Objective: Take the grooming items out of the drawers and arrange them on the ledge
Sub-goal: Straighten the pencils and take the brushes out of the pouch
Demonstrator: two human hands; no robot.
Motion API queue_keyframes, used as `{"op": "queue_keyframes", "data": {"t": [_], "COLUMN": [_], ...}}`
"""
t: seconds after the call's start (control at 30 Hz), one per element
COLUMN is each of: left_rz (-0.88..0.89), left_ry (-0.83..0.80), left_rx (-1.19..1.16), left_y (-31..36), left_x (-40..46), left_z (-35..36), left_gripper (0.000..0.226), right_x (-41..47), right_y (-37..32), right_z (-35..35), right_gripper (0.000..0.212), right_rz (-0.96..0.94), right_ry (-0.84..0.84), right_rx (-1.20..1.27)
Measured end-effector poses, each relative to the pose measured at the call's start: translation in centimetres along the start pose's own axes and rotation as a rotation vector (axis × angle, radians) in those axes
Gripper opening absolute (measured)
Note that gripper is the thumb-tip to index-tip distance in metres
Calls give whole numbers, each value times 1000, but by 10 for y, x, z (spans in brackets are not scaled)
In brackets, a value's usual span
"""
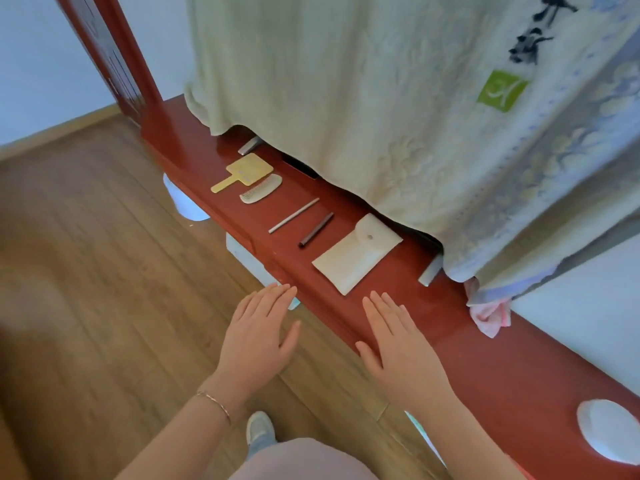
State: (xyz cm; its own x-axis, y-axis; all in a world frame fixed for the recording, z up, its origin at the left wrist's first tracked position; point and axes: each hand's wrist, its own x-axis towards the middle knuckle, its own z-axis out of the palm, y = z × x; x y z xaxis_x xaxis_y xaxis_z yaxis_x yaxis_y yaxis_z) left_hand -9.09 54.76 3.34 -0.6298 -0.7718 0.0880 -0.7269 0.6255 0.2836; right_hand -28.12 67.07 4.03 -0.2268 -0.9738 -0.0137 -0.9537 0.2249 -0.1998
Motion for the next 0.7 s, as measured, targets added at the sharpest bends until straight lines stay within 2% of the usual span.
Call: {"op": "queue_keyframes", "data": {"t": [0.23,0.57,0.7], "left_rz": [93,92,108], "left_ry": [-62,8,-37], "left_rx": [48,39,56], "left_y": [-84,-138,-149], "left_x": [18,71,101], "left_z": [-22,-35,-31], "left_gripper": [49,49,49], "right_x": [53,123,153], "right_y": [-64,-94,-89], "right_z": [10,19,22], "right_gripper": [63,74,60], "right_rz": [54,59,107], "right_ry": [-14,-48,-65], "right_rx": [33,88,139]}}
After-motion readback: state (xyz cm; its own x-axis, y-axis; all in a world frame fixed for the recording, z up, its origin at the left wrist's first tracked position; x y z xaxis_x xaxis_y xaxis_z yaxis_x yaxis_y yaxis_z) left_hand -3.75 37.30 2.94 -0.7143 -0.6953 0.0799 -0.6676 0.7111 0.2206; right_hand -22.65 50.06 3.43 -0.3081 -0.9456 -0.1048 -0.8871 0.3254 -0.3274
